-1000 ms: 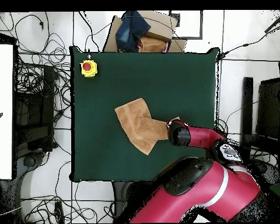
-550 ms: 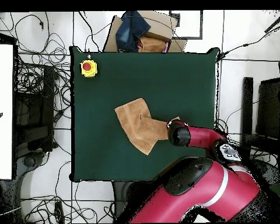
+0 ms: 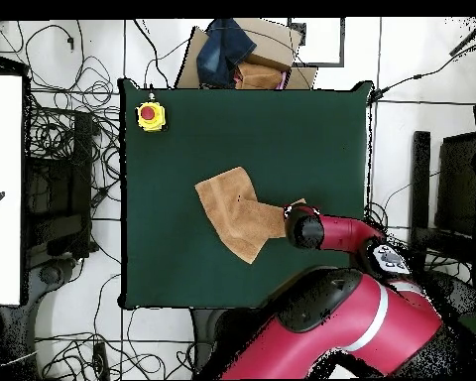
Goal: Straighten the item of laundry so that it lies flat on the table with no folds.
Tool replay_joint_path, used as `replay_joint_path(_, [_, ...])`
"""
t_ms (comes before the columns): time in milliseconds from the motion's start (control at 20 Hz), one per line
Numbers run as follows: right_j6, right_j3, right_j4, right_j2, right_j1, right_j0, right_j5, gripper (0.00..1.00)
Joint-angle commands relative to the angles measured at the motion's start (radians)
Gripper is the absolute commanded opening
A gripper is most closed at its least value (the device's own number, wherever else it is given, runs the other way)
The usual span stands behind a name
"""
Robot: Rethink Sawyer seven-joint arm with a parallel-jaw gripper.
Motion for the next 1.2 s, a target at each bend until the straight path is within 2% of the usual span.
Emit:
replay_joint_path(50, [0.05, -0.021, -0.057, 0.018, 0.074, 0.019, -0.027, 1.0])
replay_joint_path(500, [0.049, -0.028, -0.055, 0.02, 0.071, 0.03, -0.025, 1.0])
replay_joint_path(550, [0.049, -0.031, -0.054, 0.02, 0.071, 0.03, -0.024, 0.0])
replay_joint_path(1200, [0.034, -0.044, -0.062, 0.037, 0.072, 0.026, -0.035, 0.0])
